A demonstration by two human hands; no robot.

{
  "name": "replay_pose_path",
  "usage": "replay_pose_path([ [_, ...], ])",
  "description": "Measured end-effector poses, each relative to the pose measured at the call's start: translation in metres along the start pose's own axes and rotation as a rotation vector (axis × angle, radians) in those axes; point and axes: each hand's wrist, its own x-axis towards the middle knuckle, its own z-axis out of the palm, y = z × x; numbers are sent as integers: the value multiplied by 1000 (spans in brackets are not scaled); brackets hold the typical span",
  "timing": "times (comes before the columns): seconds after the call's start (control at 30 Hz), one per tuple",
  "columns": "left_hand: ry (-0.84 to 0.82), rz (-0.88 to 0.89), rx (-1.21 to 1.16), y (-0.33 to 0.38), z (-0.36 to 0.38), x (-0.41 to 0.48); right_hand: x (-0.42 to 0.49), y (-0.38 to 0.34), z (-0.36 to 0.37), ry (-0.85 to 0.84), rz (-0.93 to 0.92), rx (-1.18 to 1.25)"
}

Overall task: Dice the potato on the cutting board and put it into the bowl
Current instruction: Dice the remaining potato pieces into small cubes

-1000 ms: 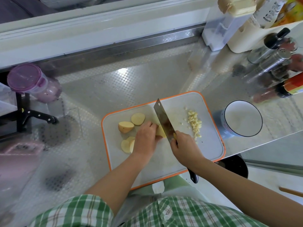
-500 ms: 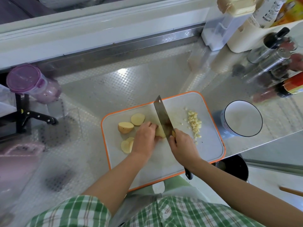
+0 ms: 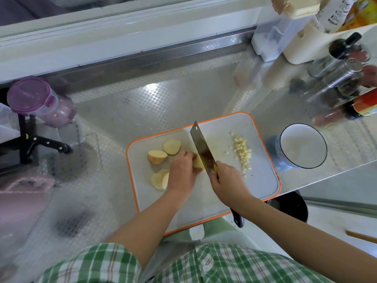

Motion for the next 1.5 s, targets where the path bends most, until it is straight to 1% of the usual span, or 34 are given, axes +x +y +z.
replay_pose_path([
  [0.27,-24,-26,-35,-4,3,1,4,-5,14,2,39,7],
  [0.4,-29,-34,-39,-4,3,1,4,-4,19,23,20,0],
  [0.6,-59,-41,-42,-3,-1,1,9,3,6,66,8,53],
  [0.7,-38,-50,-58,-1,-5,-2,9,3,-4,73,-15,53],
  [0.77,-7,-86,-73,0,-5,-3,7,2,-7,49,-35,28],
  [0.93,58,-260,-146,2,1,-1,2,-3,-1,-1,-28,-34],
  [1.03,57,-356,-253,5,1,2,1,-7,2,-15,-2,-31],
  [1.17,30,-445,-306,4,2,7,0,-12,6,-23,35,-39],
  [1.3,14,-474,-315,4,1,10,2,-15,11,-29,66,-40],
  [1.5,5,-481,-323,5,-1,10,3,-13,19,-21,42,-52],
])
